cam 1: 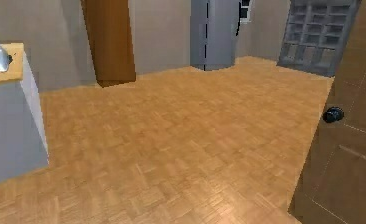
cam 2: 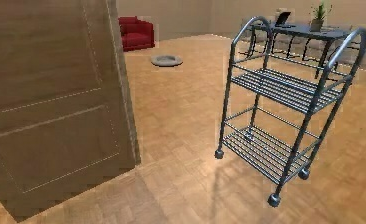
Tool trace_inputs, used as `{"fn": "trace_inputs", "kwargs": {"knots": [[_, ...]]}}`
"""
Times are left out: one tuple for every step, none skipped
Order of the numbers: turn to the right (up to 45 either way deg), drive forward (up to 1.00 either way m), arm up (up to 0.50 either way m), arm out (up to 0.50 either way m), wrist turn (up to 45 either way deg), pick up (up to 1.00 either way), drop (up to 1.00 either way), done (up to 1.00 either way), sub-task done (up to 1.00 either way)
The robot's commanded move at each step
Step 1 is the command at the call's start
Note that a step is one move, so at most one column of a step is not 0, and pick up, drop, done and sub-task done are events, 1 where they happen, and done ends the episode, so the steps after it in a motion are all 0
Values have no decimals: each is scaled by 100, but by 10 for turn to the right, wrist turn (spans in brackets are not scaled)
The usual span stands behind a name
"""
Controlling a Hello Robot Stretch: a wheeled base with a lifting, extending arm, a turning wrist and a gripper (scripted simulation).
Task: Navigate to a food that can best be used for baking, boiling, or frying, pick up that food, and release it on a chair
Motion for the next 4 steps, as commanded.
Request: {"fn": "trace_inputs", "kwargs": {"knots": [[0, 20, 0, 0, 0, 0, 0, 0, 0], [-240, 0, 0, 0, 0, 0, 0, 0, 0], [0, 100, 0, 0, 0, 0, 0, 0, 0], [-30, 0, 0, 0, 0, 0, 0, 0, 0]]}}
